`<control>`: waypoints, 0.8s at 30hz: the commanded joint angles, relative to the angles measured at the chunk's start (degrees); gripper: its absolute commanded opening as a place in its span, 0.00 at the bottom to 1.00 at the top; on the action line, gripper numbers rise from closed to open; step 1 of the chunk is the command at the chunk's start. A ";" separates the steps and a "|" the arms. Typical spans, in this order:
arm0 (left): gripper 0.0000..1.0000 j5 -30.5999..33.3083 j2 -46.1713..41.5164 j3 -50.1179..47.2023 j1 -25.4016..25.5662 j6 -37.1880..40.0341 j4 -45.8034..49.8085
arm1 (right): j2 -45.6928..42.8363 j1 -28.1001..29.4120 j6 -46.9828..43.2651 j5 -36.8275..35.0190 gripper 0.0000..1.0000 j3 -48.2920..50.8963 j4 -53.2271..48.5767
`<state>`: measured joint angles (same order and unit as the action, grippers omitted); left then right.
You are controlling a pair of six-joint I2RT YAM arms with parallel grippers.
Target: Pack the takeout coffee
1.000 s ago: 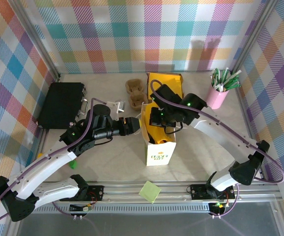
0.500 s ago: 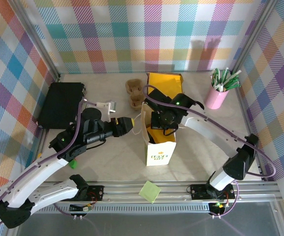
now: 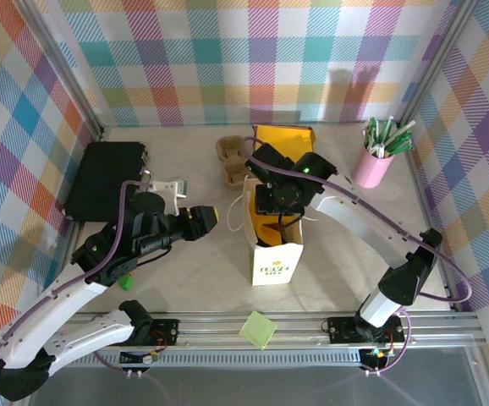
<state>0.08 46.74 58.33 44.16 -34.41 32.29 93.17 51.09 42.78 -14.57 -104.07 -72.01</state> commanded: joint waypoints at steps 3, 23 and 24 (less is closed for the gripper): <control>0.54 3.34 -2.09 2.38 0.45 2.67 1.99 | -3.67 0.48 -4.18 -1.14 0.40 -6.15 -2.50; 0.63 14.19 -1.91 9.38 0.48 7.78 6.74 | -25.02 -10.05 -15.87 -4.02 0.63 0.24 7.79; 0.63 13.53 -1.32 9.72 0.40 7.71 6.81 | -26.49 -12.13 -15.68 -2.94 0.64 1.61 8.06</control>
<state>13.10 45.04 65.91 44.16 -27.59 38.96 69.30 42.04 28.23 -18.83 -104.86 -65.73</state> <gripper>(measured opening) 0.629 0.632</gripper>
